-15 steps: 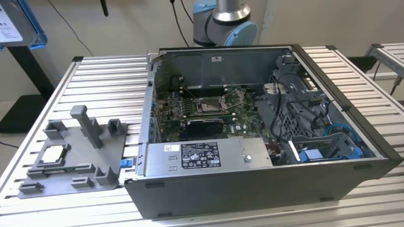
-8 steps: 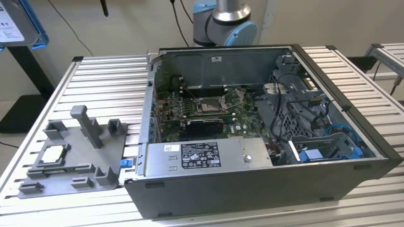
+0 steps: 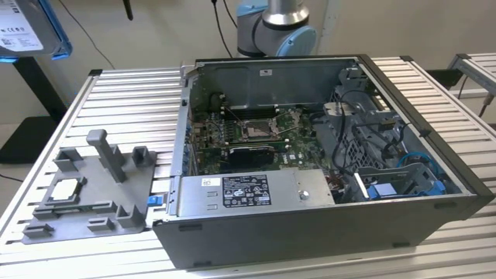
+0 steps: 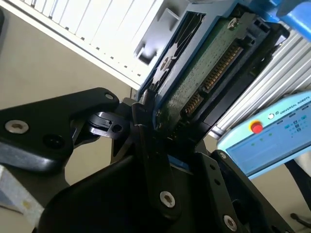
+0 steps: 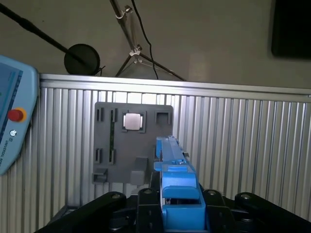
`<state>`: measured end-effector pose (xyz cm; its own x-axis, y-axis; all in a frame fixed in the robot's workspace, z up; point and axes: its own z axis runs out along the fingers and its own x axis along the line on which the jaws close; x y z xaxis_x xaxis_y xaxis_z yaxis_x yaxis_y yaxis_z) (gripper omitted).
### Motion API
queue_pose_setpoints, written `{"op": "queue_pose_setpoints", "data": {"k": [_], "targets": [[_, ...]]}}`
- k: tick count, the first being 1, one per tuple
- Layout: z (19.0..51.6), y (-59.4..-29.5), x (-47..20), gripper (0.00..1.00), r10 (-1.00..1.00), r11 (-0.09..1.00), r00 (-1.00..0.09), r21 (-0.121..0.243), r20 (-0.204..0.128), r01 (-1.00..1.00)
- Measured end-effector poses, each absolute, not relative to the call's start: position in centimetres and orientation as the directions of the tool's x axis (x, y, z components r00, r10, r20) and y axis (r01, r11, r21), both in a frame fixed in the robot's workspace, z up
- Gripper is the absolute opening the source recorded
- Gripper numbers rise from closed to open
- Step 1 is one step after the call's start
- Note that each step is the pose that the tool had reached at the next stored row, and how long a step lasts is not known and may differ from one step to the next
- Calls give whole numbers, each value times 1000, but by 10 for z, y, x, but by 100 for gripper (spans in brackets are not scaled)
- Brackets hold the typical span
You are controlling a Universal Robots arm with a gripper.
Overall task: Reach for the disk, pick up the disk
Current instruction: 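Pick up the disk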
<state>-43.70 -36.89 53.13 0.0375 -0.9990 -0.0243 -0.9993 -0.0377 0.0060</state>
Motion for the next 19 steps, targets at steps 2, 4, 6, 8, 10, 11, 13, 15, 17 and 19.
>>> {"op": "queue_pose_setpoints", "data": {"k": [2,4,6,8,10,11,13,15,17,19], "targets": [[531,-369,-432,0,-999,-38,38,6,-24,-999],[531,-369,-427,0,-999,-38,38,6,-24,-999],[531,-369,-421,0,-999,-38,38,6,-24,-999],[531,-369,-416,0,-999,-38,38,6,-24,-999],[531,-369,-411,0,-999,-38,37,6,-24,-999],[531,-369,-408,0,-999,-38,38,6,-24,-999],[531,-369,-403,0,-999,-38,38,6,-24,-999],[531,-369,-398,0,-999,-38,38,6,-24,-999],[531,-369,-392,0,-999,-38,38,6,-24,-999],[531,-369,-386,0,-999,-38,38,6,-24,-999]]}}
